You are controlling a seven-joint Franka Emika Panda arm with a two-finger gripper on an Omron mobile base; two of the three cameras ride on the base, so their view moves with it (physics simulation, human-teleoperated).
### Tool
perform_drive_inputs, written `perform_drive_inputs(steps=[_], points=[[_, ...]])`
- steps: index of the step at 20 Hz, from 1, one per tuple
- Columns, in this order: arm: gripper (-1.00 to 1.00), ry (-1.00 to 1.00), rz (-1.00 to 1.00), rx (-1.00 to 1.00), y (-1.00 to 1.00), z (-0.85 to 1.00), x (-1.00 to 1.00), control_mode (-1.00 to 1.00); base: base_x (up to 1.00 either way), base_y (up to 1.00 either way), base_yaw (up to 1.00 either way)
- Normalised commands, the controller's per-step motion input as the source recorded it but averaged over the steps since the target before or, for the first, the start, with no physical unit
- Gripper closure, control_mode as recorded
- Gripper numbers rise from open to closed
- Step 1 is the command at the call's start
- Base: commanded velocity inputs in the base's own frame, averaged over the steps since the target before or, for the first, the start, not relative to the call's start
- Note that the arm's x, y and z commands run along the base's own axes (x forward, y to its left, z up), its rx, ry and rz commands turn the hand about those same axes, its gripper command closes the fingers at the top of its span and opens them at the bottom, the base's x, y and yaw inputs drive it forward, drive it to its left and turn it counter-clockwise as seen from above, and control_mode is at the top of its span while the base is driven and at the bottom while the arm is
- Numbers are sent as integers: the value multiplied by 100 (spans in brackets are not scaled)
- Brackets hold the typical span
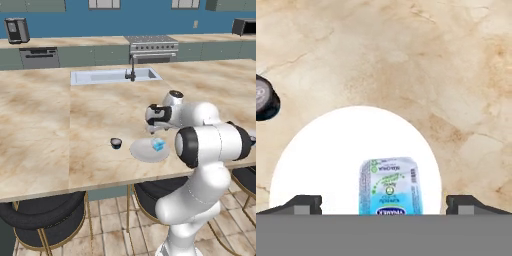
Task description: Place two yogurt containers on each plate.
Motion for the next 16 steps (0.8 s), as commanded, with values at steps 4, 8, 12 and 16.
perform_drive_inputs(steps=[4, 8, 12, 16], points=[[-100, 0, 0, 0, 56, 41, -3, -100, 0, 0, 0], [-100, 0, 0, 0, 71, 16, -12, -100, 0, 0, 0], [-100, 7, 0, 0, 85, 0, -31, -100, 0, 0, 0], [-100, 7, 0, 0, 77, 0, -20, -100, 0, 0, 0]])
